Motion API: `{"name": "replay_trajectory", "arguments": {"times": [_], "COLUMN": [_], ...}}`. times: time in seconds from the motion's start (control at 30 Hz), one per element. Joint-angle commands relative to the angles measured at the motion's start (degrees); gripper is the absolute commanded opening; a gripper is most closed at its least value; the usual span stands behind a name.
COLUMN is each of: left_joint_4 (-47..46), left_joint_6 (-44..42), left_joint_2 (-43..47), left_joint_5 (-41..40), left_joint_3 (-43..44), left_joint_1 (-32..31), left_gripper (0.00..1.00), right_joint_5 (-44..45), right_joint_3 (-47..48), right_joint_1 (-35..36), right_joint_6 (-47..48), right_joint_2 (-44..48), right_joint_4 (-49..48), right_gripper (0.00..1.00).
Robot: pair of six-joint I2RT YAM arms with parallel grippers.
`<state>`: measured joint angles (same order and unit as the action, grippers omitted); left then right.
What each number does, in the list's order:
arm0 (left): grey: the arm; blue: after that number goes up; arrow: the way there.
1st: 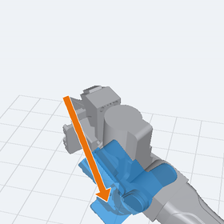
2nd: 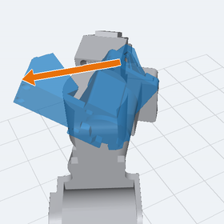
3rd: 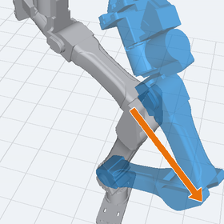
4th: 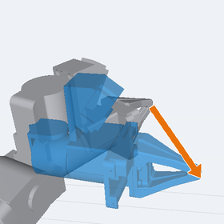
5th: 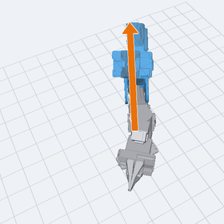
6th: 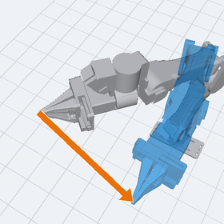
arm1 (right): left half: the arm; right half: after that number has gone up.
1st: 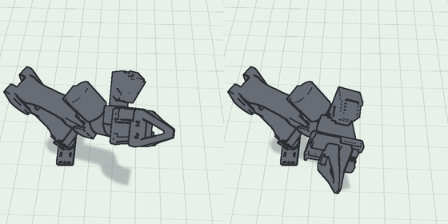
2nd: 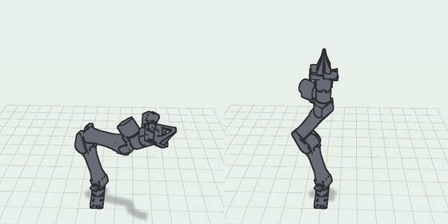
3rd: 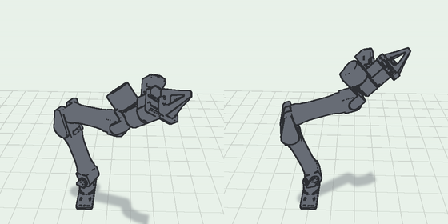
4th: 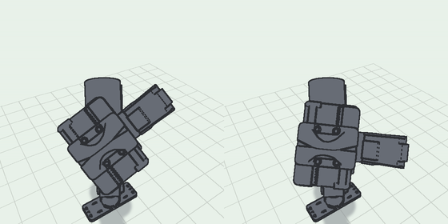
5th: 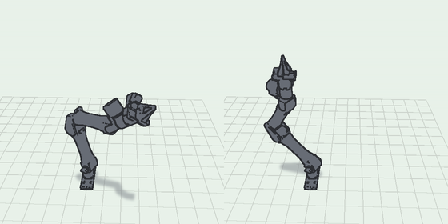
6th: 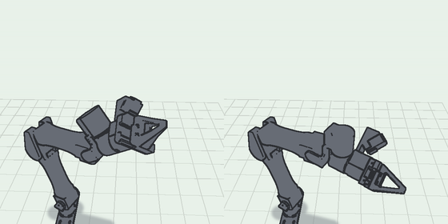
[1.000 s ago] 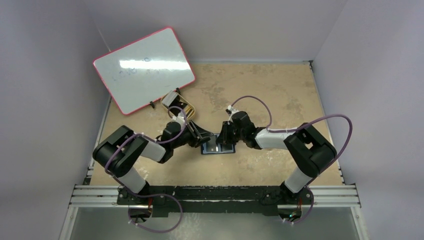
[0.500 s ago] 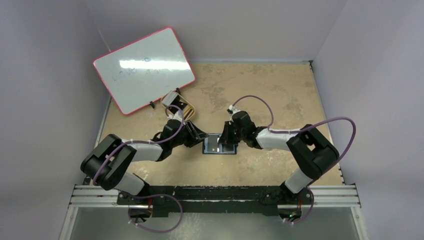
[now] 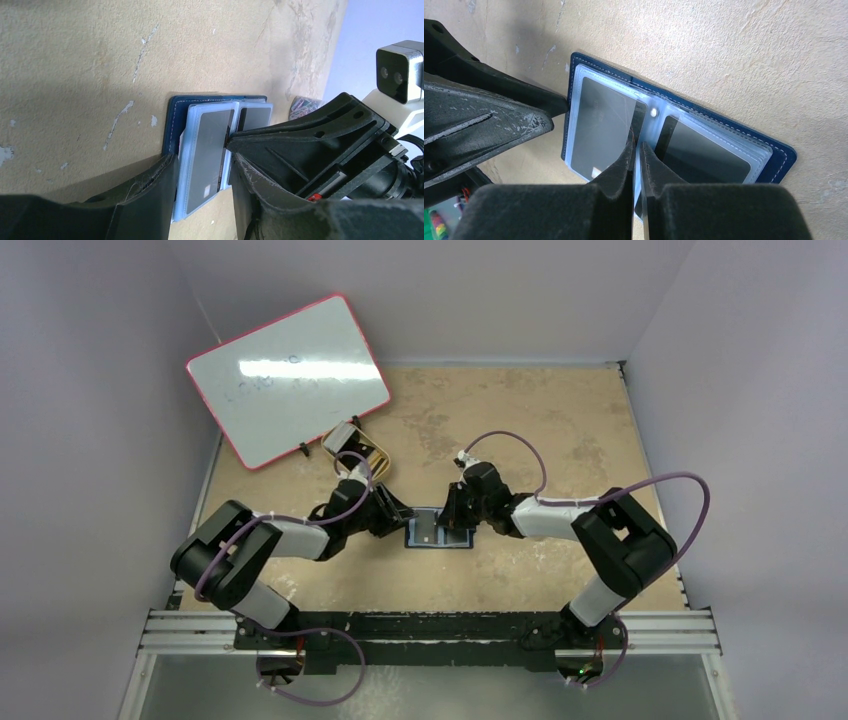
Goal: Put the credit cards into the card holder
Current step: Turn over the card slot in the card holder.
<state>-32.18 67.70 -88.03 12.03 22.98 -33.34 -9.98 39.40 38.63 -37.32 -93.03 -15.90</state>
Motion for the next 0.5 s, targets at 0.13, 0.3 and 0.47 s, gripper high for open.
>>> {"name": "replay_trajectory", "arguments": {"times": [0.13,0.3,0.47], "left_joint_4": [0.53,0.85,0.96], "left_joint_6": [-1.93,-1.67,-2.23], "left_joint_2": [2.83,3.10,1.94], "left_joint_5": [-0.92,-1.23,-1.49], "left_joint_3": [3.26,3.57,3.57], "left_joint_1": [-0.96,-1.11,-1.11], "left_gripper": [0.43,0.43,0.43], "right_joint_5": [1.36,1.36,1.10], "right_joint_3": [0.32,0.34,0.40], "right_joint_1": [0.22,0.22,0.22], "right_joint_6": [0.24,0.25,0.23], "right_joint_2": [-1.32,-1.49,-1.71], "right_joint_4": [0.70,0.63,0.43], "right_gripper": [0.07,0.07,0.07]}}
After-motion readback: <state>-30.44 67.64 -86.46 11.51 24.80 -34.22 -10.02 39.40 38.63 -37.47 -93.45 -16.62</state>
